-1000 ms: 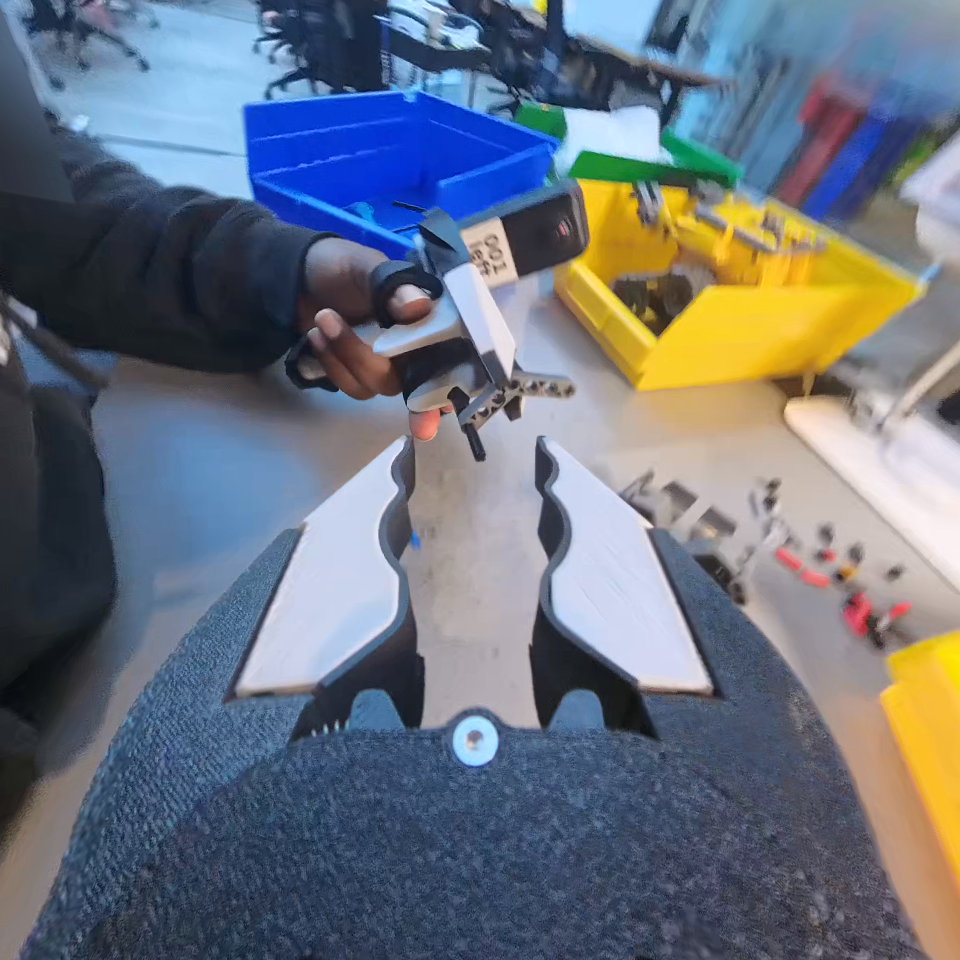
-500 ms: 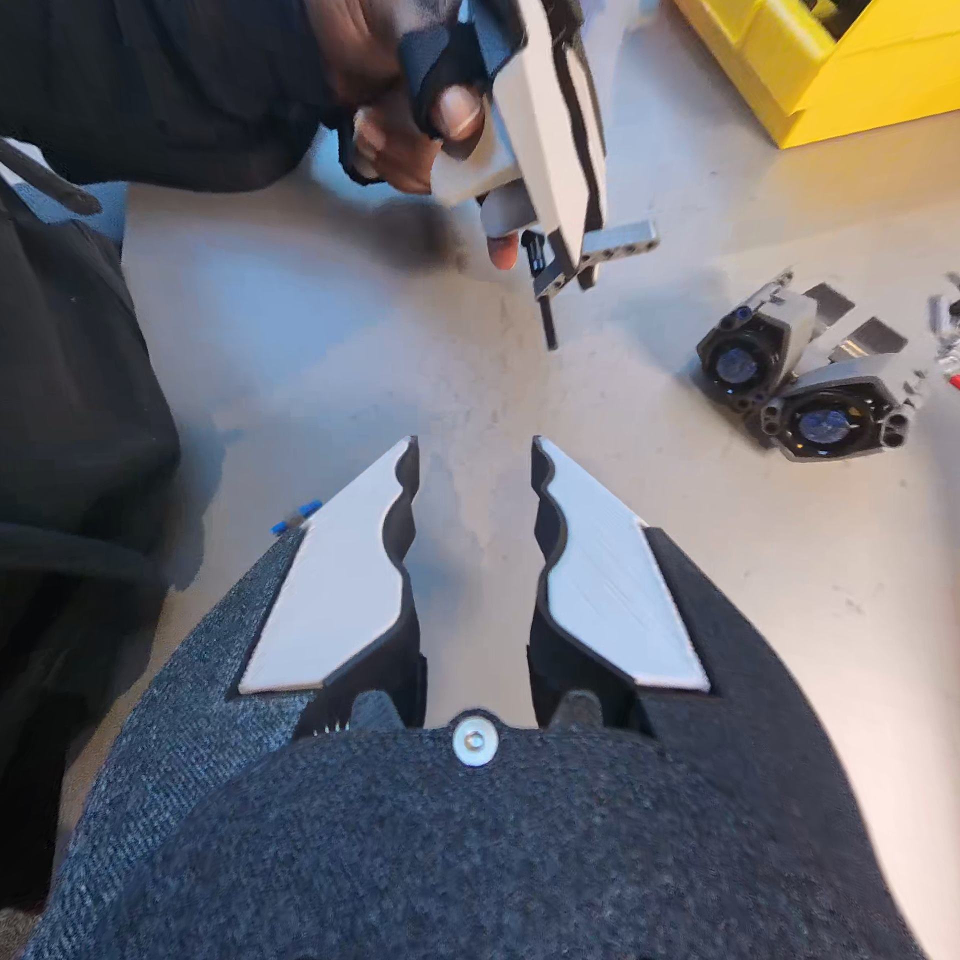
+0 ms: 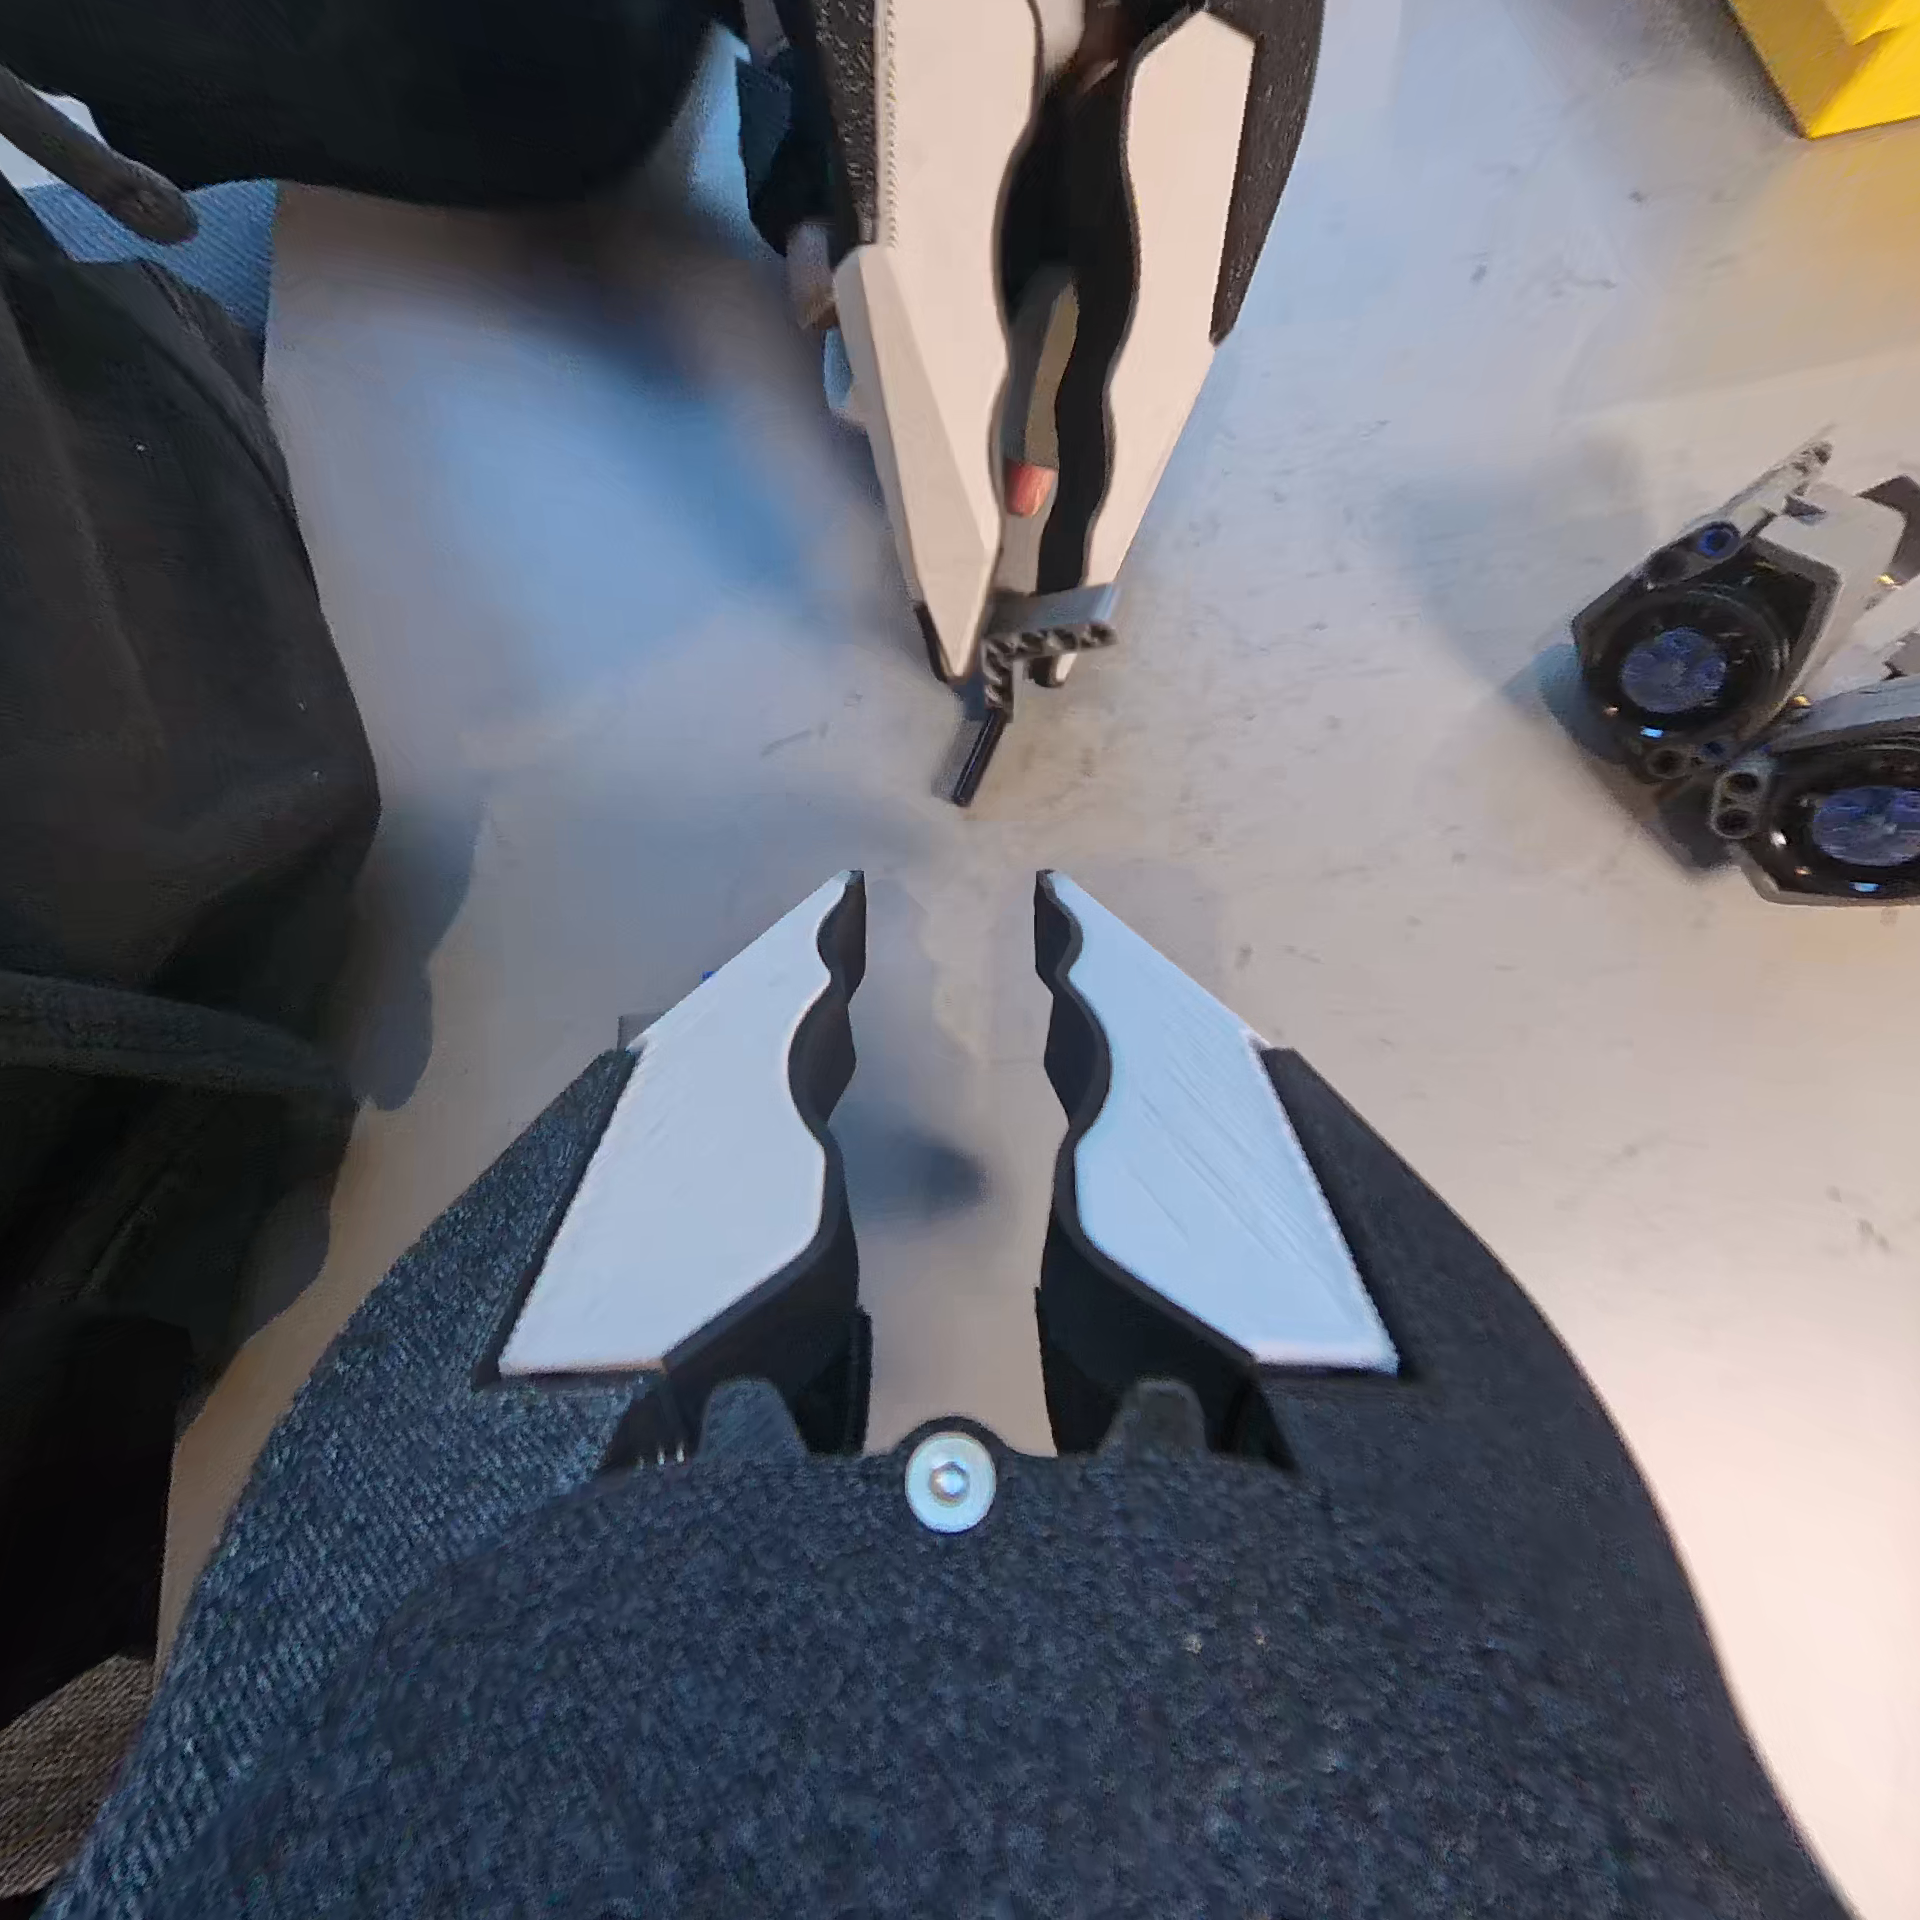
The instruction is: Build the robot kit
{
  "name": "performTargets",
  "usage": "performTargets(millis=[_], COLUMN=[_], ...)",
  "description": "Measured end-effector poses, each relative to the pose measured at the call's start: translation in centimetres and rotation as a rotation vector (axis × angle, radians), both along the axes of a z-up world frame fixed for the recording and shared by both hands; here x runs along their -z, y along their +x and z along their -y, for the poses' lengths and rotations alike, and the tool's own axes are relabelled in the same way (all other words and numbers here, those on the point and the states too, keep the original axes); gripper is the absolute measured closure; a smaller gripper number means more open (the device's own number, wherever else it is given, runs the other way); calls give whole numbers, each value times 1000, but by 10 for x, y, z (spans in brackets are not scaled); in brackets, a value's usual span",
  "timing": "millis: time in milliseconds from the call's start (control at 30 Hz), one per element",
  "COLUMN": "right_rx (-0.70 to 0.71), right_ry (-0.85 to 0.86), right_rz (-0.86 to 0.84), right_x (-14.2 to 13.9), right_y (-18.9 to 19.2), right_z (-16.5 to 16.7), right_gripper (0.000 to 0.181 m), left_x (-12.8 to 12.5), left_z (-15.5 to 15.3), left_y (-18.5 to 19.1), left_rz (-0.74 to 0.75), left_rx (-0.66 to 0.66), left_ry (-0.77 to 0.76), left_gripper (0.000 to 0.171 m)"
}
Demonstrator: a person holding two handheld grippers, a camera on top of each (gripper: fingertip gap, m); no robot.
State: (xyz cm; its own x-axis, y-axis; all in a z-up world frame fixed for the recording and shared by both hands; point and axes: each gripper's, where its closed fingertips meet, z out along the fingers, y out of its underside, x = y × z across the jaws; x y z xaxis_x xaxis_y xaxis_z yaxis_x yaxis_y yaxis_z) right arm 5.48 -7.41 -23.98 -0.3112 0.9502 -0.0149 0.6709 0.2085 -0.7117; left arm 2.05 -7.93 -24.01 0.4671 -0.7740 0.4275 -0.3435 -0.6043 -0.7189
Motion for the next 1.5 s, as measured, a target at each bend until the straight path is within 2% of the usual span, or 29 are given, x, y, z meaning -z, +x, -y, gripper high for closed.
performTargets(millis=[200,367,533,667,800,900,1000,1133,1300,1400,1500], right_rx=[-3,39,92,92,17,-60,-68,-64,-41,-29,-49], right_ry=[7,-7,-2,54,61,73,74,57,-4,-52,7], right_rz=[14,11,38,80,107,101,108,125,94,66,88], right_x=[2,3,10,19,20,21,21,21,12,8,15], right_y=[6,6,-18,-32,-37,-38,-39,-29,-14,-19,-26], right_z=[4,1,-3,-11,-11,-6,-6,-10,-13,-8,-6], right_gripper=[151,156,157,169,170,177,176,165,165,165,168], left_x=[7,11,19,21,21,21,21,20,20,20,19], left_z=[13,-2,-10,-8,-6,-2,-1,-2,-2,-2,-2], left_y=[-19,-36,-33,-23,-13,-3,-1,-4,-5,-3,-1], left_rz=[-179,-291,-290,-316,-324,-310,-317,-300,-311,-306,-304], left_rx=[103,45,25,58,72,98,99,83,83,84,82], left_ry=[103,209,211,263,293,303,309,288,289,290,296], left_gripper=[146,150,152,163,163,164,164,165,164,165,165])
